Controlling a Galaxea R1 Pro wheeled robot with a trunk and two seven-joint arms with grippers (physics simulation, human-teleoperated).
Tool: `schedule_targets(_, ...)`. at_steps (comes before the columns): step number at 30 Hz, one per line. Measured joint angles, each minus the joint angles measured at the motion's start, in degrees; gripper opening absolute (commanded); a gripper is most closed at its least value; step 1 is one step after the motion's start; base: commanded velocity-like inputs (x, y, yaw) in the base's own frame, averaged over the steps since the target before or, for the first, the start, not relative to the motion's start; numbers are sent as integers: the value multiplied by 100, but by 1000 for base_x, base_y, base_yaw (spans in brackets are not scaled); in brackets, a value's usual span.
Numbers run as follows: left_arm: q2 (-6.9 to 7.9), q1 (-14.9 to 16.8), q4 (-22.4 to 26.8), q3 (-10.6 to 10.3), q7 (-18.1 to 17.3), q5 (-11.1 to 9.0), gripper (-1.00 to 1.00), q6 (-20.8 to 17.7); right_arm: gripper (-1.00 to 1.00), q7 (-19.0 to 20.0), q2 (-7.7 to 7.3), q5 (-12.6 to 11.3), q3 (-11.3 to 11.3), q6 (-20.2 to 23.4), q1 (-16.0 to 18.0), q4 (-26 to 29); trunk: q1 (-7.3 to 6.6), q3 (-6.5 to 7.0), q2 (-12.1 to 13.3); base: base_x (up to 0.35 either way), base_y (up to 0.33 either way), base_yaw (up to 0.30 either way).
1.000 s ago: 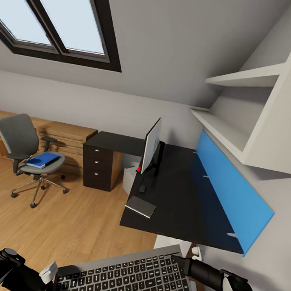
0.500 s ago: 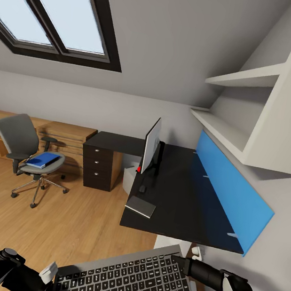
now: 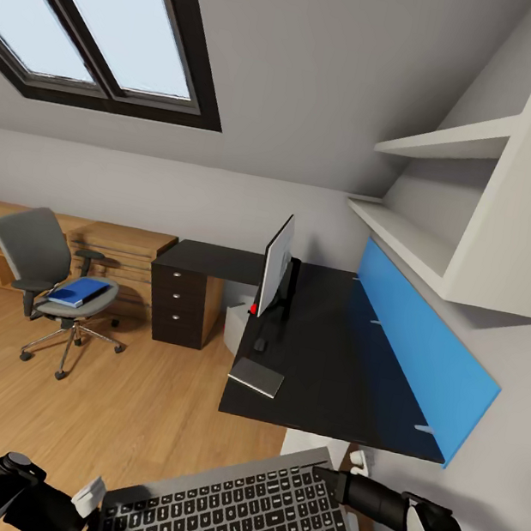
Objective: In the bedroom, organize the workspace by keeping the computer under the desk, ensuring the monitor is on the desk, placing the keyboard on the desk next to the monitor, placing the mouse on the desk next to the keyboard, moving the folder from the swivel chair onto the desk next to the mouse, stacking the notebook on top of the folder with the pen on top of the notebook, and positioning the swivel chair next to the desk.
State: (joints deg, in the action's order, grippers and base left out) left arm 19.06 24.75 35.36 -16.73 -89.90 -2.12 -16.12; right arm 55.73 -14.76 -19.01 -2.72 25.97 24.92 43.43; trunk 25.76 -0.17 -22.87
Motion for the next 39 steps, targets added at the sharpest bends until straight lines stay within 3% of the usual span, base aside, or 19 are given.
schedule_targets(25, 10, 0, -4, 79, -1, -67, 100, -38, -100, -6, -15, -2, 93, -2, -1, 0, 0, 0, 0, 0, 0, 0)
schedule_targets(28, 8, 0, -8, 327, -1, -64, 100, -51, -100, -21, -22, -11, 223, -8, 1, 1, 0, 0, 0, 0, 0, 0)
schedule_targets(34, 3, 1, -11, 1051, 152, -55, 100, -86, -100, -33, -27, -12, 702, -13, 3, 3, 0, 0, 0, 0, 0, 0)
schedule_targets(39, 10, 1, -132, 1227, 502, -58, 100, -91, -100, -36, -35, -6, 911, -11, 1, -1, 0, 0, 0, 0, 0, 0)
